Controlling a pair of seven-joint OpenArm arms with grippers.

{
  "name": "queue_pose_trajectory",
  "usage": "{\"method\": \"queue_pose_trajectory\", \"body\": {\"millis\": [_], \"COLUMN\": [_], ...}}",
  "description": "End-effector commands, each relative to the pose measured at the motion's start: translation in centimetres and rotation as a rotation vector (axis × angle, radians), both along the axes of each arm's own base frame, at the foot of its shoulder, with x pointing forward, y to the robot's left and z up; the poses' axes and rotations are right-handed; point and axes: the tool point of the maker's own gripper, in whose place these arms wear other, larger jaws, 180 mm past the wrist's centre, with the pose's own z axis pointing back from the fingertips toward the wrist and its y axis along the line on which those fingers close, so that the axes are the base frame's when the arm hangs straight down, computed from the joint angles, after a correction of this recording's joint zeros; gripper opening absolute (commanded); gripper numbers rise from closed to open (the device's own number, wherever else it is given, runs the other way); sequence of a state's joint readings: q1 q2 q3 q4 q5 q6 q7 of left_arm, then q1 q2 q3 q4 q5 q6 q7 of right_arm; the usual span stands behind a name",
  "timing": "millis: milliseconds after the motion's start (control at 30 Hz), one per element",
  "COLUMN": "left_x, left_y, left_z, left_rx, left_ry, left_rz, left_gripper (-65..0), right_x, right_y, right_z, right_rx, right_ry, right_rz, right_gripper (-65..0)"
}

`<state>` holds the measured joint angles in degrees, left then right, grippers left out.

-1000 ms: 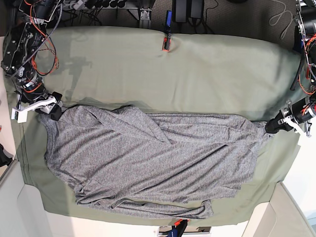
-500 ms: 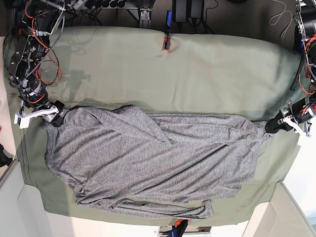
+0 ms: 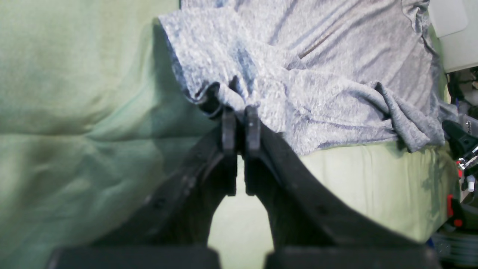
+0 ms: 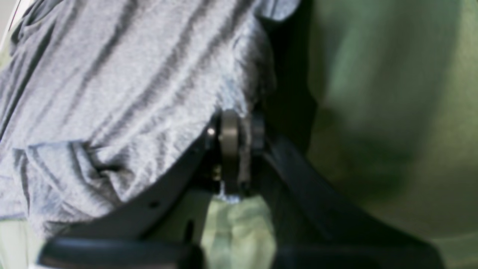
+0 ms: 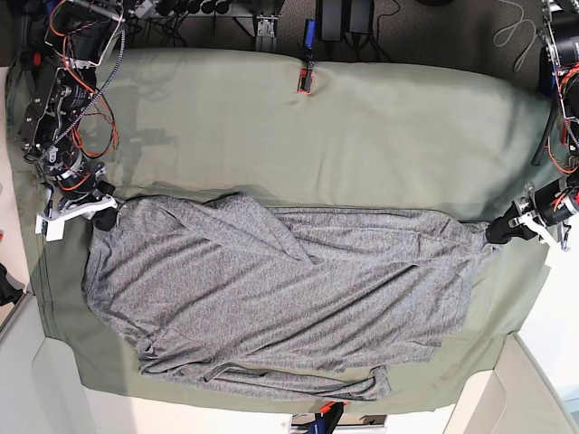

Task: Fold the T-shirt properly
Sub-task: 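Lift and spread the shirt edge apart between both grippers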

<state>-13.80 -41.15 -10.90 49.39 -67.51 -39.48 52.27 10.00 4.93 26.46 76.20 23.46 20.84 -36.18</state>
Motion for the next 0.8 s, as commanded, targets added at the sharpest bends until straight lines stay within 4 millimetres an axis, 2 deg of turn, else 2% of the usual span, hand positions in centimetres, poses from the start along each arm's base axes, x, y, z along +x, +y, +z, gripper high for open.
{"method": "queue_pose_trajectory", "body": {"millis": [0, 167, 333, 500, 667, 767], "left_x": [1.0, 0.6, -0.9, -3.3, -5.8, -7.1], "left_y": [1.5, 2.3, 1.8, 3.1, 5.2, 5.7], "left_z": [2.9, 5.8, 7.2, 7.0, 6.7, 6.6], "left_rx": [0.031, 0.086, 0.163, 0.202, 0.19, 0.17], "left_ry": [-0.067, -0.118, -0.133, -0.107, -0.091, -0.079], "left_rz": [0.003, -0.033, -0.1, -0.09, -0.018, 0.001], "left_gripper": [-65.0, -65.0, -65.0, -65.0, -65.0, -65.0], "right_x": [1.4, 0.7, 0.2, -1.2, -4.0, -5.7], "right_y": [-0.4, -1.1, -2.9, -5.8, -7.2, -8.3], "right_z": [2.8, 4.5, 5.2, 5.1, 3.8, 3.0], "right_rx": [-0.015, -0.077, -0.072, -0.092, -0.065, -0.054], "right_ry": [-0.084, -0.06, -0.035, -0.001, 0.051, 0.077], "right_rz": [0.009, 0.051, 0.063, 0.037, 0.036, 0.014], "right_gripper": [-65.0, -65.0, -65.0, -65.0, -65.0, -65.0]}}
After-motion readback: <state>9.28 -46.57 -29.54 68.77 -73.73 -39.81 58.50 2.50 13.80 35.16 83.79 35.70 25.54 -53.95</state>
